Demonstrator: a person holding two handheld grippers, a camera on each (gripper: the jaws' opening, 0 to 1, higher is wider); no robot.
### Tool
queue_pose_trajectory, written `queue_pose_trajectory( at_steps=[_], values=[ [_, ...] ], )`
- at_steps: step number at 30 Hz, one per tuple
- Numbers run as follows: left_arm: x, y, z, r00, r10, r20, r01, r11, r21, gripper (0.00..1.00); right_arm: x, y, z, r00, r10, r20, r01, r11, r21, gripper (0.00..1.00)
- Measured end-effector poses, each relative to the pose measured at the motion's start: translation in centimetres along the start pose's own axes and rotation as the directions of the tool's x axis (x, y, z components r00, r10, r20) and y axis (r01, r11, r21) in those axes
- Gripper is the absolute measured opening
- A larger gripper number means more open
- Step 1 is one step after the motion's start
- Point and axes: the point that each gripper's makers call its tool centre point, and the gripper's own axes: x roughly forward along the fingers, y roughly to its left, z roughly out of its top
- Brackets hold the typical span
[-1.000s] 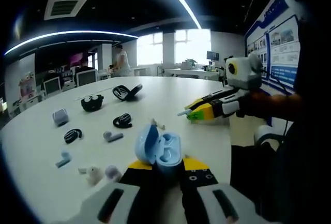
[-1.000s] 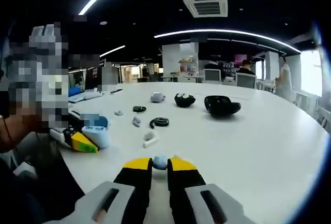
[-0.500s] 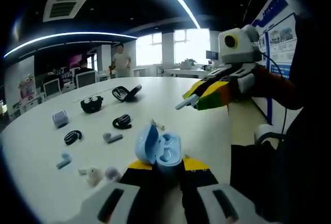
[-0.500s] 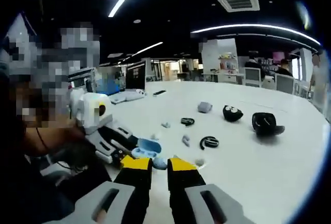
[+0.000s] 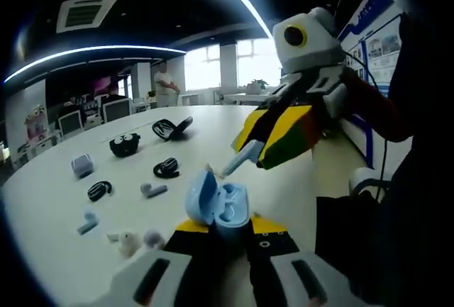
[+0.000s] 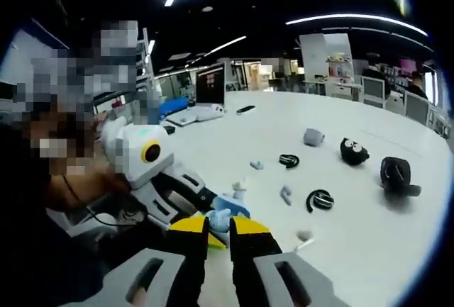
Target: Pick up the earbuds from the table and place the earbuds into the earbud case
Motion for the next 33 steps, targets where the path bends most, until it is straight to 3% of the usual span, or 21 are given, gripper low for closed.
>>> queue_pose_trajectory(
  at_steps=[9,29,33],
  values=[
    [0.0,0.0,0.0,1.0,0.001,0.003,-0.001,1.0,0.001,0.19,0.7,0.4,0.0,0.995,0.046,-0.092,-0.048,0.998,-0.026,0.11],
    [-0.1,0.0,-0.1,1.0,0.002,0.018,-0.002,1.0,-0.008,0.19,2.2,1.1,-1.6,0.948,0.114,-0.298,-0.134,0.99,-0.046,0.11],
    [0.0,0.0,-0.1,1.0,0.001,0.019,-0.001,1.0,-0.011,0.19,2.3,0.9,-1.4,0.946,0.115,-0.302,-0.136,0.989,-0.05,0.11]
  ],
)
